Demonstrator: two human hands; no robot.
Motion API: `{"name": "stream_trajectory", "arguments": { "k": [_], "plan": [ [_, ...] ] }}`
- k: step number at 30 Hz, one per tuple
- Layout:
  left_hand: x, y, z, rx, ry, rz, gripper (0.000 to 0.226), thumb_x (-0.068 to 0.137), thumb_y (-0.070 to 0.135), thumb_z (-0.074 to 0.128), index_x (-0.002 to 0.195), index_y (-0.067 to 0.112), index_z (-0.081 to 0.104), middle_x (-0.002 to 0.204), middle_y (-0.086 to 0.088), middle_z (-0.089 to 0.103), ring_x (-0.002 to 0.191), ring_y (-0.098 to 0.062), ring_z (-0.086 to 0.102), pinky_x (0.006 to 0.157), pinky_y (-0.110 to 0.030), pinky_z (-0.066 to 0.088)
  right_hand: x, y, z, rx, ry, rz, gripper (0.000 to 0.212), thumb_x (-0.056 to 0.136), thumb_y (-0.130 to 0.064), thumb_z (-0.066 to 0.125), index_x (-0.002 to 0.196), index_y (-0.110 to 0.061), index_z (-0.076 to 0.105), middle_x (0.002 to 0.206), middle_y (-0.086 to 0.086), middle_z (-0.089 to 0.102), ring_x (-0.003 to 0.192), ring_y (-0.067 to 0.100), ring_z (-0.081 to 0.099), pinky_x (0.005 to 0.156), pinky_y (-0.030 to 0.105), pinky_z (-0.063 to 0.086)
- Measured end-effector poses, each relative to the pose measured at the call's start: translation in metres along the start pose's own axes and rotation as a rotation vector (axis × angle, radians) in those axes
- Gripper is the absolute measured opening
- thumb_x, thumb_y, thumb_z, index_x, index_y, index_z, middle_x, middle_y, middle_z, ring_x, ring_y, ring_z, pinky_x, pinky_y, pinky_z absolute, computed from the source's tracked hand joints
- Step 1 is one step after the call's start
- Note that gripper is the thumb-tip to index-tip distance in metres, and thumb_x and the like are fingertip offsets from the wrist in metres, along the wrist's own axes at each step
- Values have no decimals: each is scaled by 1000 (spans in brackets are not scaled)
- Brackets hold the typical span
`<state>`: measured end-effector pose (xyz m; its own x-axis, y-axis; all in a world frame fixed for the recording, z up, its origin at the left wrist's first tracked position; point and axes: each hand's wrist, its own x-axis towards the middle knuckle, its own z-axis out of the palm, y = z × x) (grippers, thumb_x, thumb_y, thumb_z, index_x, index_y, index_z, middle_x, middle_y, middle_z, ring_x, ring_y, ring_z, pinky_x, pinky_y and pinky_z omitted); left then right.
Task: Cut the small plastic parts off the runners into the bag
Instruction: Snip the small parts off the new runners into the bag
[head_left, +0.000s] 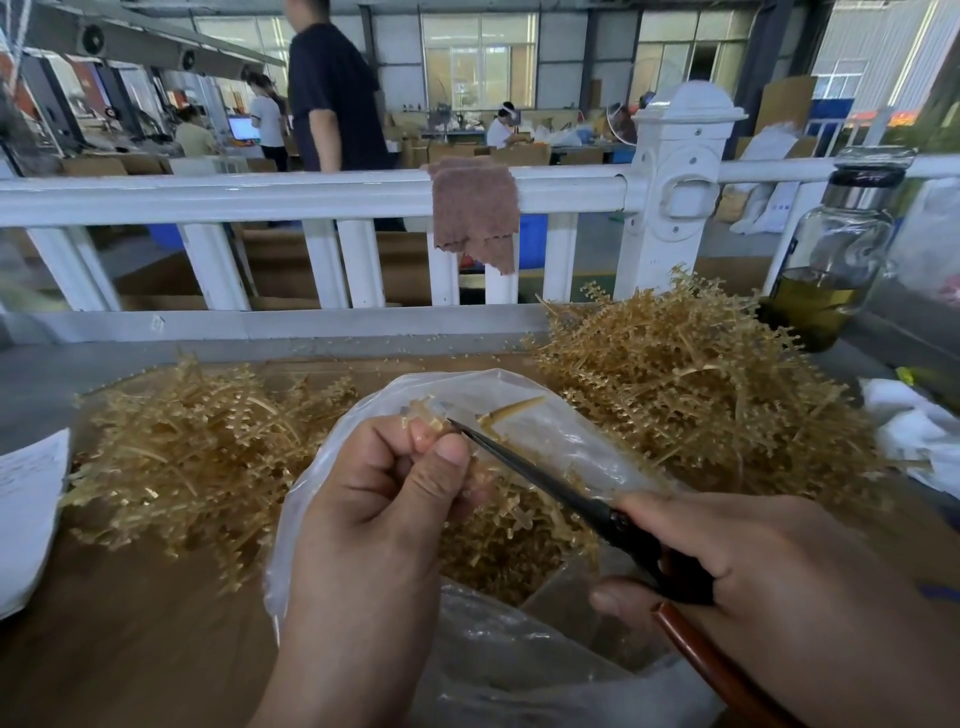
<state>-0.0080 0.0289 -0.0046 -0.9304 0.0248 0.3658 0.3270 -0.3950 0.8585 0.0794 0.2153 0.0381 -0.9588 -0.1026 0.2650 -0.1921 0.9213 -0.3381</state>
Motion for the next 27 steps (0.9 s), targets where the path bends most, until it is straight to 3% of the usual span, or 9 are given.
{"name": "stream_trajectory", "arguments": {
  "k": [4,8,15,20,25,27],
  "plan": [
    [1,1,1,4,1,-10,22,77,13,81,68,28,68,68,2,61,63,-12,61,62,-23,55,1,1,-1,33,-55,30,50,76,-85,40,96,-45,61,78,-28,62,73,-10,60,63,13,48],
    [4,0,-2,0,5,-13,16,78,11,65,71,26,64,67,-8,60,61,-19,61,60,-24,55,2,2,0,29,-75,48,52,73,-85,41,101,-47,62,82,-29,64,75,-8,62,59,16,49],
    [2,0,-8,135,-1,10,14,88,30,61,76,26,66,76,-12,73,73,-27,71,72,-36,56,1,0,0,20,-61,75,49,75,-82,45,104,-46,60,81,-30,65,72,-9,62,56,14,50],
    [4,2,-5,33,-22,-17,10,86,19,60,82,26,67,74,-15,68,69,-23,68,64,-27,56,1,0,1,67,-59,92,60,69,-88,41,119,-55,46,100,-33,64,88,-12,61,76,13,52],
    [5,4,-5,77,-8,-20,11,87,27,62,78,23,66,77,-19,71,72,-29,68,74,-44,52,1,-1,0,100,-121,84,55,70,-88,43,117,-60,50,100,-35,62,92,-13,59,82,11,45],
    [4,5,-5,106,-11,-29,15,86,35,65,78,23,68,76,-15,71,74,-28,67,78,-48,52,2,-2,-1,93,-130,82,50,71,-87,45,113,-60,52,97,-35,62,90,-12,60,77,11,46]
  ]
}}
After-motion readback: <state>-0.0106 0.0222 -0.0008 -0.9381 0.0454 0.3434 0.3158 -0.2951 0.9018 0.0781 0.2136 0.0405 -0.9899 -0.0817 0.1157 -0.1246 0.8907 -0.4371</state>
